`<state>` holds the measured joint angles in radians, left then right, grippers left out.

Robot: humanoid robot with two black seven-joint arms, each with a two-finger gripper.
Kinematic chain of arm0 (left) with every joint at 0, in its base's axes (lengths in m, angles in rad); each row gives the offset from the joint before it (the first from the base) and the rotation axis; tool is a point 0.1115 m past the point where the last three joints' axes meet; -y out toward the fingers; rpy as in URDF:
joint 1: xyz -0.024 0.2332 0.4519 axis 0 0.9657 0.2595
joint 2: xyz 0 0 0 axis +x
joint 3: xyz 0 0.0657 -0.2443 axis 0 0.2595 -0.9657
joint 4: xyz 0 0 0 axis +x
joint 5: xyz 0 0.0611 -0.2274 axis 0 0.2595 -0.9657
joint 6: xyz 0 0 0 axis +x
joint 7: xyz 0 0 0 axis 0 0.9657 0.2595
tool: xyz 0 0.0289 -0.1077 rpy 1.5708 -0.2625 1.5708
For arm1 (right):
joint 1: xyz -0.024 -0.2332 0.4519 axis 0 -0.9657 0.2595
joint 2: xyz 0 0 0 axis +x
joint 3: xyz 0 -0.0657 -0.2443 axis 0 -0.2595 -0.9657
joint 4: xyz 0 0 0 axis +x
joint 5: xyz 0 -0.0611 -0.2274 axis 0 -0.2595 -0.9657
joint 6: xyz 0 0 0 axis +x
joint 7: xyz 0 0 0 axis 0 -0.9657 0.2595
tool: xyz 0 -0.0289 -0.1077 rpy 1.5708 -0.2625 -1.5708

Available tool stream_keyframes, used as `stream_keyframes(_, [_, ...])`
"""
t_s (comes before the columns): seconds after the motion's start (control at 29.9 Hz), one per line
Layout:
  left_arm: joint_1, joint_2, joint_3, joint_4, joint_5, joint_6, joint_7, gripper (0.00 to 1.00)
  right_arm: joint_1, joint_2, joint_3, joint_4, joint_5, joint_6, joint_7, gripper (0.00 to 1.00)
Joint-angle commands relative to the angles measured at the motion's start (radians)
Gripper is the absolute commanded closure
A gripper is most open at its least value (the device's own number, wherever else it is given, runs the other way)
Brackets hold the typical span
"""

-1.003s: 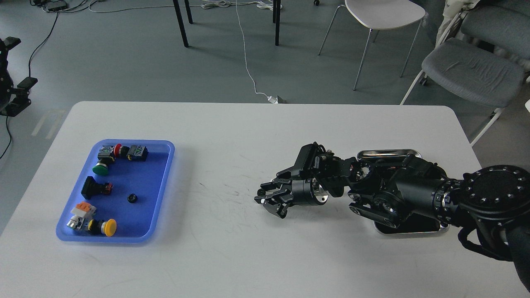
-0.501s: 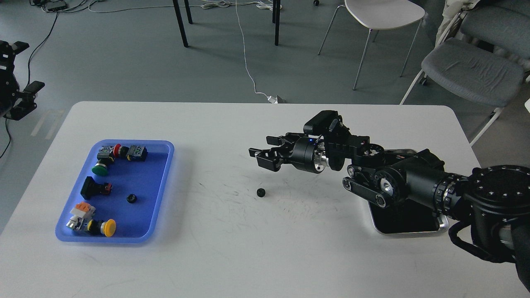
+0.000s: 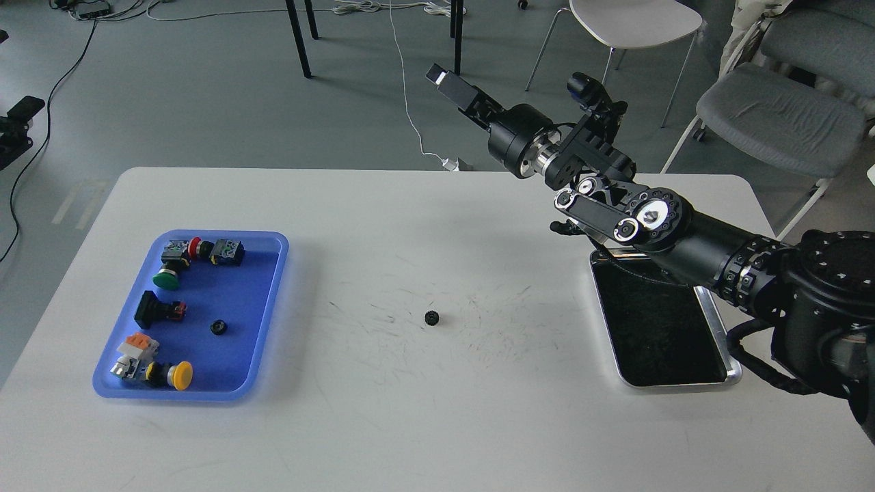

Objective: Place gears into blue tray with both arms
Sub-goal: 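Release the black part on the table and raise the right arm, then move the left gripper from the blue tray toward the black part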

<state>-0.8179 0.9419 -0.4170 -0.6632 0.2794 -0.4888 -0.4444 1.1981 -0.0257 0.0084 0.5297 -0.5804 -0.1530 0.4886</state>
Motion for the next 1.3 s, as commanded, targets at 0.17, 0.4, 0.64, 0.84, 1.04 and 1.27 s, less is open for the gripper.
stream_keyframes(0.17, [-0.001,-0.005,0.001,-0.021,0.222,0.0,-0.044,0.02,-0.021,-0.164,0.171,0.001,0.203,0.023,0.0,0.07])
stream_keyframes(0.4, [-0.018,0.003,-0.002,-0.133,0.421,0.0,-0.044,0.08,-0.086,-0.259,0.192,0.003,0.264,0.027,0.0,0.06])
stream_keyframes(0.64, [-0.058,0.06,-0.005,-0.374,0.653,0.117,-0.044,0.08,-0.158,-0.299,0.294,0.001,0.266,0.032,0.0,0.06])
stream_keyframes(0.84, [-0.057,0.051,-0.002,-0.513,0.894,0.225,-0.044,0.08,-0.198,-0.324,0.329,0.004,0.338,0.038,0.0,0.05])
stream_keyframes(1.04, [-0.049,0.031,0.012,-0.644,1.064,0.3,-0.044,0.08,-0.225,-0.379,0.335,0.013,0.447,0.073,0.0,0.04])
stream_keyframes(1.27, [-0.046,-0.011,0.086,-0.693,1.167,0.341,-0.044,0.08,-0.256,-0.424,0.36,0.018,0.473,0.073,0.0,0.04])
